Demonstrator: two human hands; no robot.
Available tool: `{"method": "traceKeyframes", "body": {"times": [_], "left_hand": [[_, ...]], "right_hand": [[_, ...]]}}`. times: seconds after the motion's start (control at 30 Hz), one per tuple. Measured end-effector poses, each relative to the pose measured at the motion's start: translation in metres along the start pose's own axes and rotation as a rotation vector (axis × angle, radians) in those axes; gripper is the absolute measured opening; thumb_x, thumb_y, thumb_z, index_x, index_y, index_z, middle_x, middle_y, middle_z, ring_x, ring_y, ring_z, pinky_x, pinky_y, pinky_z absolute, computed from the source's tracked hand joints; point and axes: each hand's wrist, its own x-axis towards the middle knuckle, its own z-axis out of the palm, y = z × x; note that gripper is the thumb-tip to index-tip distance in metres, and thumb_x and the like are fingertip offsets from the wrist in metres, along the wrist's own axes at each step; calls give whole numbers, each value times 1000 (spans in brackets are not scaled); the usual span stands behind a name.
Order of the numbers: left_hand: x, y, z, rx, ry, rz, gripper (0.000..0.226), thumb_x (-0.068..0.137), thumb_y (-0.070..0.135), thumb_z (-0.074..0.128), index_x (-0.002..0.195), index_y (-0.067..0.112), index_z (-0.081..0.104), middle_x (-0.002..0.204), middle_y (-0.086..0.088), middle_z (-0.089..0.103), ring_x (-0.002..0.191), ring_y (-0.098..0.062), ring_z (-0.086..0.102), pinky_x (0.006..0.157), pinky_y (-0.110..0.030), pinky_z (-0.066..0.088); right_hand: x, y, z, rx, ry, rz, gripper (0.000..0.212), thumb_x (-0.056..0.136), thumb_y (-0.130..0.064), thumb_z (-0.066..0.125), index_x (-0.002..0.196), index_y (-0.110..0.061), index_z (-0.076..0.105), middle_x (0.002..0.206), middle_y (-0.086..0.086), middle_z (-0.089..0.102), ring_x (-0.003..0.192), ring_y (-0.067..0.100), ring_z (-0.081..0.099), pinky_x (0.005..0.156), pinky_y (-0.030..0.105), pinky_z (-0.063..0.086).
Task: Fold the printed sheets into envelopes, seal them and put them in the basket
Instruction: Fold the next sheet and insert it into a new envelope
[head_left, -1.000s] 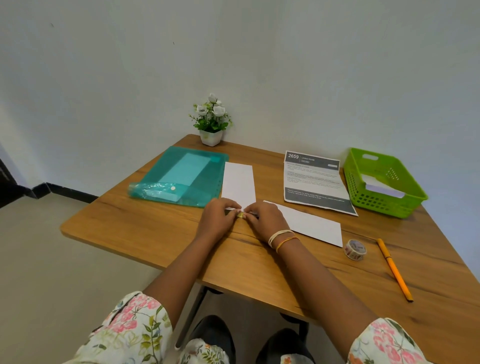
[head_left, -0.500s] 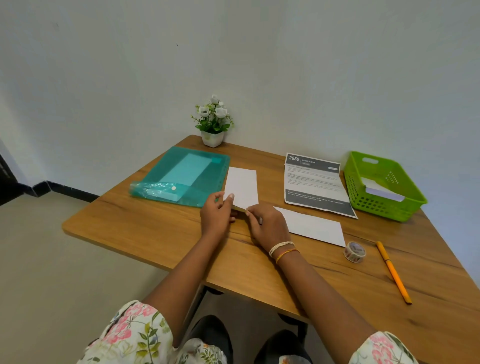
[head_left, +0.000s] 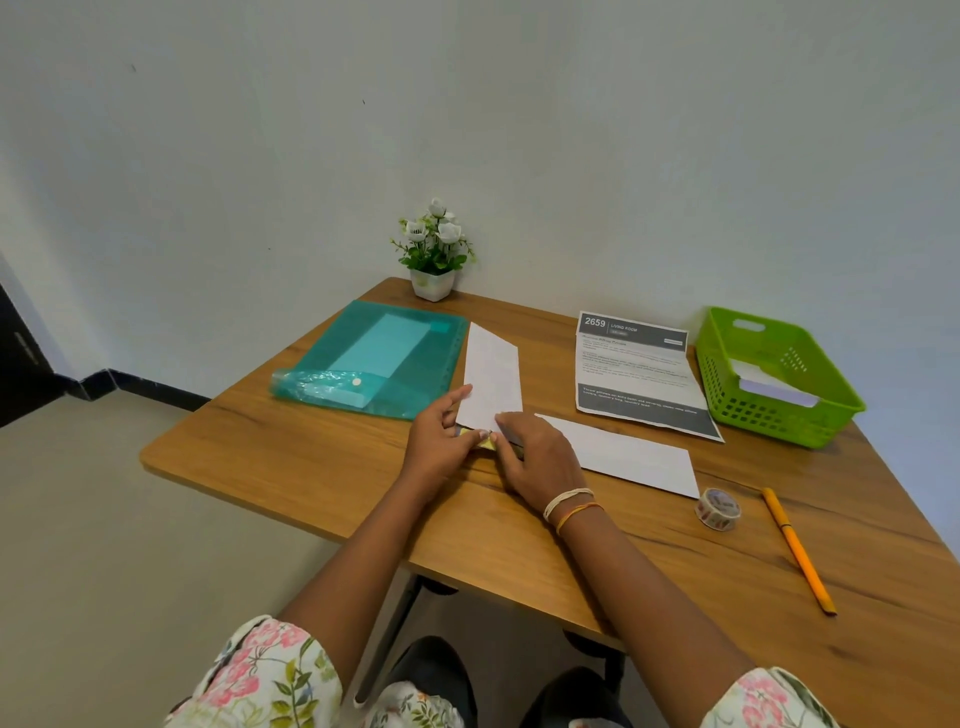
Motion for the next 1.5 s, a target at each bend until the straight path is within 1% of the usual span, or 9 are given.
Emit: {"method": "traceKeyframes", "body": {"times": [0.23, 0.43, 0.6, 0.77, 0.93, 1.03, 1.2, 1.33, 1.5], "left_hand": [[0, 1, 0, 37, -30, 8, 65, 77, -6, 74, 136, 10, 52, 127, -2, 60, 96, 1, 61, 75, -11, 53], [0, -4, 3, 119, -33, -13, 59, 81, 3, 73, 136, 12, 52, 131, -7, 61, 106, -12, 65, 85, -30, 57], [-4, 2, 6, 127, -15, 2, 65, 85, 0, 68, 143, 18, 45, 111, -7, 69, 71, -9, 70, 60, -19, 56], [-1, 12, 9, -75, -34, -77, 66, 92, 22, 63, 148, 21, 28, 119, -9, 63, 82, -13, 68, 63, -27, 58], [11, 29, 21, -605, -108, -441, 52, 96, 54, 41, 131, 18, 53, 123, -15, 63, 114, -33, 58, 84, -52, 54], [15, 29, 24, -787, -117, -595, 64, 90, 63, 45, 125, 12, 60, 123, -17, 65, 113, -34, 60, 93, -49, 49], [12, 14, 23, -798, -99, -567, 67, 84, 64, 53, 128, 15, 59, 124, -17, 65, 117, -35, 59, 101, -48, 44], [7, 11, 25, -875, -111, -542, 59, 87, 58, 56, 124, 13, 59, 115, -18, 67, 102, -34, 63, 98, -49, 45], [7, 9, 24, -864, -111, -583, 50, 84, 49, 64, 116, 11, 62, 89, -14, 72, 81, -30, 67, 81, -44, 53]], "right_hand": [[-1, -2, -1, -184, 110, -112, 24, 83, -15, 68, 106, -10, 68, 100, 8, 73, 83, 22, 70, 68, 29, 57], [4, -6, 0, -302, 95, -244, 22, 79, -14, 74, 101, -10, 70, 93, 10, 73, 75, 23, 70, 60, 29, 57], [13, -11, -5, -336, 97, -237, 21, 68, -12, 80, 87, -10, 72, 76, 7, 72, 60, 22, 66, 47, 24, 50], [15, -14, -8, -275, 165, -229, 12, 76, -11, 74, 87, -10, 70, 75, 7, 70, 60, 22, 64, 47, 26, 49], [11, -17, -14, -211, 224, -209, 8, 79, -8, 71, 87, -9, 71, 76, 7, 71, 62, 21, 65, 50, 25, 50], [0, -19, -18, -158, 225, -245, 12, 85, -12, 59, 88, -9, 70, 78, 6, 70, 65, 19, 64, 53, 27, 52], [-16, -21, -23, -96, 176, -197, 12, 86, -15, 60, 95, -13, 68, 86, 3, 69, 74, 15, 64, 61, 28, 56], [-21, -27, -25, -57, 192, -197, 12, 84, -13, 63, 95, -13, 68, 88, 3, 71, 77, 14, 65, 72, 24, 56], [-16, -34, -28, -137, 133, -174, 22, 78, -21, 70, 99, -15, 70, 89, 2, 73, 75, 15, 66, 64, 25, 56]]}}
